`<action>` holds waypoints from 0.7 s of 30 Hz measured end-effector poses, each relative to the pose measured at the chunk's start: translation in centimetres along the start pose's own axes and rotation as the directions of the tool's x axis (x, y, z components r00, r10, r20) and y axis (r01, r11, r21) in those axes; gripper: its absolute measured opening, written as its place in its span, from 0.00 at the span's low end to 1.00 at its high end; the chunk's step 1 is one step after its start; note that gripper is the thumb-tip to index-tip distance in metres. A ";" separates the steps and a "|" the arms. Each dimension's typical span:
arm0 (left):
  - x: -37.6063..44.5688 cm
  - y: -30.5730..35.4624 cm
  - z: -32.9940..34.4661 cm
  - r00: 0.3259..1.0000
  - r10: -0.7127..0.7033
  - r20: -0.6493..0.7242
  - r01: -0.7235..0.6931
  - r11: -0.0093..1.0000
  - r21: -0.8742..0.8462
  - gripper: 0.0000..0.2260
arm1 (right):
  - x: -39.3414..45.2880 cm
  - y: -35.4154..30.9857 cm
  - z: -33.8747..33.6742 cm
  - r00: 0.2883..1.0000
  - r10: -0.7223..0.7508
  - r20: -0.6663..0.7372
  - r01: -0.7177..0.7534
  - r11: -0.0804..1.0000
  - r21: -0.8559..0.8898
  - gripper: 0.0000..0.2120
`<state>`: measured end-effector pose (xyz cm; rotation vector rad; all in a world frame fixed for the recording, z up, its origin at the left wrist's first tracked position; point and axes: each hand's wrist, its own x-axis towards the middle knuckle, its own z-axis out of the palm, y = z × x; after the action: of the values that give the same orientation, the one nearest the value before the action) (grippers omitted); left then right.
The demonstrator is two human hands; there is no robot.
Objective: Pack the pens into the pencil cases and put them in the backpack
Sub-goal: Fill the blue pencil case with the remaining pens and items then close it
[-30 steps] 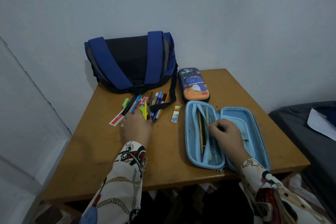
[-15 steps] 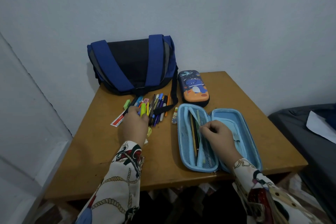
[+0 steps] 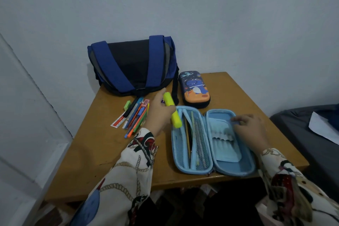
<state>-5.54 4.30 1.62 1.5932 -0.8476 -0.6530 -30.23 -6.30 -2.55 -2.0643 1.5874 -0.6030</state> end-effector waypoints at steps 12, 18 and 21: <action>2.7 0.4 9.8 0.978 0.170 0.122 -0.176 0.984 0.040 0.25 | 0.5 3.3 1.3 1.000 -0.031 -0.006 0.031 0.956 0.290 0.18; 4.5 0.1 12.0 0.961 0.211 0.180 -0.242 0.955 0.169 0.23 | 0.3 2.5 1.1 0.999 -0.020 -0.043 0.030 0.967 0.254 0.18; 5.2 -0.1 12.3 0.951 0.198 0.239 -0.251 0.944 0.215 0.23 | 0.3 2.6 1.1 0.999 -0.043 -0.027 0.048 0.972 0.232 0.27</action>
<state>-12.27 -7.10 -0.55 1.6281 -1.2931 -0.5782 -31.49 -7.08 -4.94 -1.9292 1.4108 -0.7912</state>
